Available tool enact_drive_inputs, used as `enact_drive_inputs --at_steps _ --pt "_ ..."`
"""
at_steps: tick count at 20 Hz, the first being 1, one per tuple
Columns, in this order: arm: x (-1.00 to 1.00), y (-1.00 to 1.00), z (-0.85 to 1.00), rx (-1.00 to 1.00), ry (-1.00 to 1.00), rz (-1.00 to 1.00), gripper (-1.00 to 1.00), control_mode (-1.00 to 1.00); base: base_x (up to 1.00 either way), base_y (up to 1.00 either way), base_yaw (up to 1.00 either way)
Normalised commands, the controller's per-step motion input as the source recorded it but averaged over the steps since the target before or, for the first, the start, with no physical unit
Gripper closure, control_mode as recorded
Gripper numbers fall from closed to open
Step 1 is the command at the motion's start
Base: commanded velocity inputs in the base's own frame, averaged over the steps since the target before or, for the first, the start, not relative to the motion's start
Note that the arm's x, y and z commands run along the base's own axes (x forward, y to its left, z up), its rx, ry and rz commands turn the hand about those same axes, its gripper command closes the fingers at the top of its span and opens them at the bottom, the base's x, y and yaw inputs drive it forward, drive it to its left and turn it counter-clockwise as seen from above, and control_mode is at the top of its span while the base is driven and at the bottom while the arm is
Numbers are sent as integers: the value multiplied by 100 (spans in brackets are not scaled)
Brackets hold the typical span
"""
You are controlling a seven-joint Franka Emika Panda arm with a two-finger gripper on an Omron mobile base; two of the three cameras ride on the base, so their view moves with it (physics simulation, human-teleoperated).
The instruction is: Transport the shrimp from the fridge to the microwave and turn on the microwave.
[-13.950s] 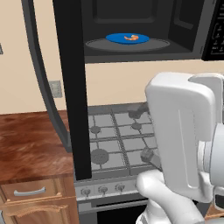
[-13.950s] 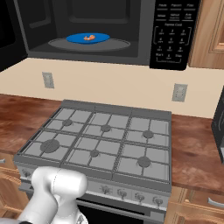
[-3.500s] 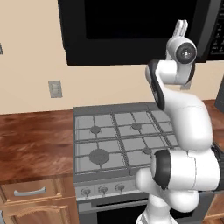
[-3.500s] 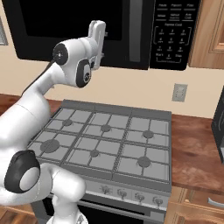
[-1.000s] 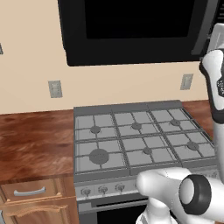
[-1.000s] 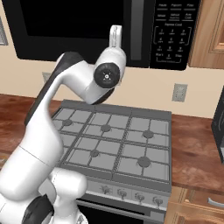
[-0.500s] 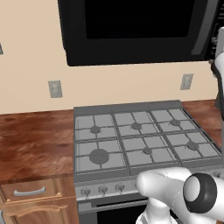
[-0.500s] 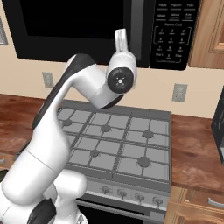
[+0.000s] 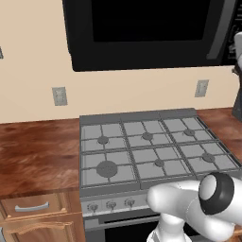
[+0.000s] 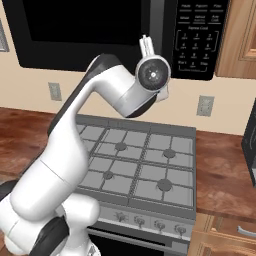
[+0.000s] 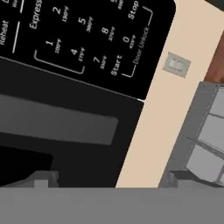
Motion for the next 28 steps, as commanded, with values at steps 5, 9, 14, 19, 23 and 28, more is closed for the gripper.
enact_drive_inputs --at_steps 5,9,14,19,23,28 --pt "0 -29 -16 5 13 0 -100 -100 0 0 0" --pt "2 -16 -27 7 7 0 -100 -100 0 0 0" --pt "16 -7 -19 13 0 0 -100 -100 0 0 0" --pt "27 -2 -13 11 -3 0 -100 -100 0 0 0" --pt "22 -14 -10 3 -5 0 -100 -100 0 0 0" --pt "17 -21 -3 2 -3 0 -100 -100 0 0 0"
